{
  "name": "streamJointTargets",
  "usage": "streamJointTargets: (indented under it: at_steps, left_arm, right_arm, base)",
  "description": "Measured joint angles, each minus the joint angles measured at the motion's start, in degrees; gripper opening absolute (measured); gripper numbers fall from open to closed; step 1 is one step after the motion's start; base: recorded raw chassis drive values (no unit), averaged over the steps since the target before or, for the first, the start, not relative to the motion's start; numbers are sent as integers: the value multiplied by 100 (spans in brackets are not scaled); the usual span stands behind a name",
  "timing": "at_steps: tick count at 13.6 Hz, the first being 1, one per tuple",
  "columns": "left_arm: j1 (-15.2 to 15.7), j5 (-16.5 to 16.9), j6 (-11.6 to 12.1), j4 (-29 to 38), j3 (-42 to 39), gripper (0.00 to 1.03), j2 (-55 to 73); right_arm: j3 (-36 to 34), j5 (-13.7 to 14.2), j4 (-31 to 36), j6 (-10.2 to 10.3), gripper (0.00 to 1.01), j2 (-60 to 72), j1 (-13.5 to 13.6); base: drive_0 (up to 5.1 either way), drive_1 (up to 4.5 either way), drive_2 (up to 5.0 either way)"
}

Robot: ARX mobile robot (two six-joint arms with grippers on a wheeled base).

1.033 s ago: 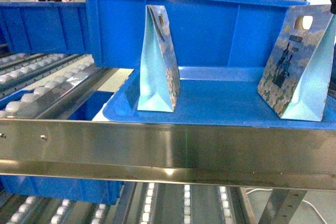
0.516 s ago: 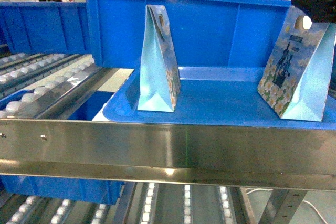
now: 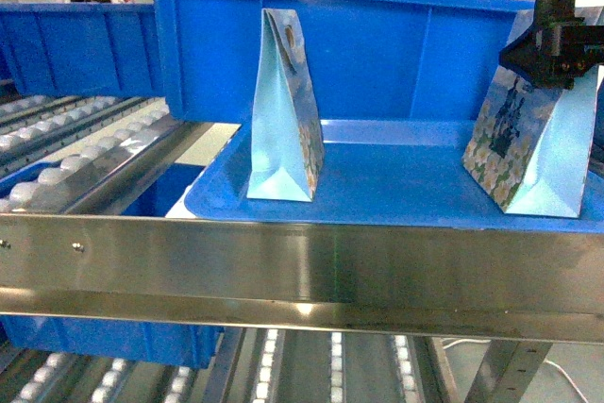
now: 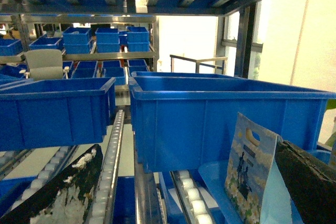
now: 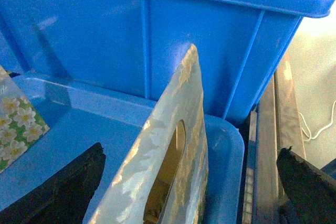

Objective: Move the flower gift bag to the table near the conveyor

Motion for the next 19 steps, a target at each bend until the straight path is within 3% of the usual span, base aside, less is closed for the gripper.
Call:
streamJointTargets:
  at_steps: [1, 2, 9, 12, 19]
  left_arm:
    - [0, 0, 0, 0, 0, 98, 0]
    - [0, 0, 0, -2, 0, 98, 0]
    - [0, 0, 0, -2, 0, 98, 0]
    - [0, 0, 0, -2, 0, 98, 0]
    - [0, 0, 0, 0, 0, 98, 0]
  right_arm:
    - [24, -9, -7, 39, 98, 15, -7]
    - [33, -7, 28, 46, 91, 15, -7]
    - [-116, -192, 164, 146, 6, -199, 17]
    - [-463, -352, 258, 129, 3, -688, 35]
    - [-1648, -354, 444, 160, 3, -2680, 22]
  base:
    - [0, 0, 0]
    - [0, 0, 0]
    - [0, 0, 0]
    - [0, 0, 0]
    - [0, 0, 0]
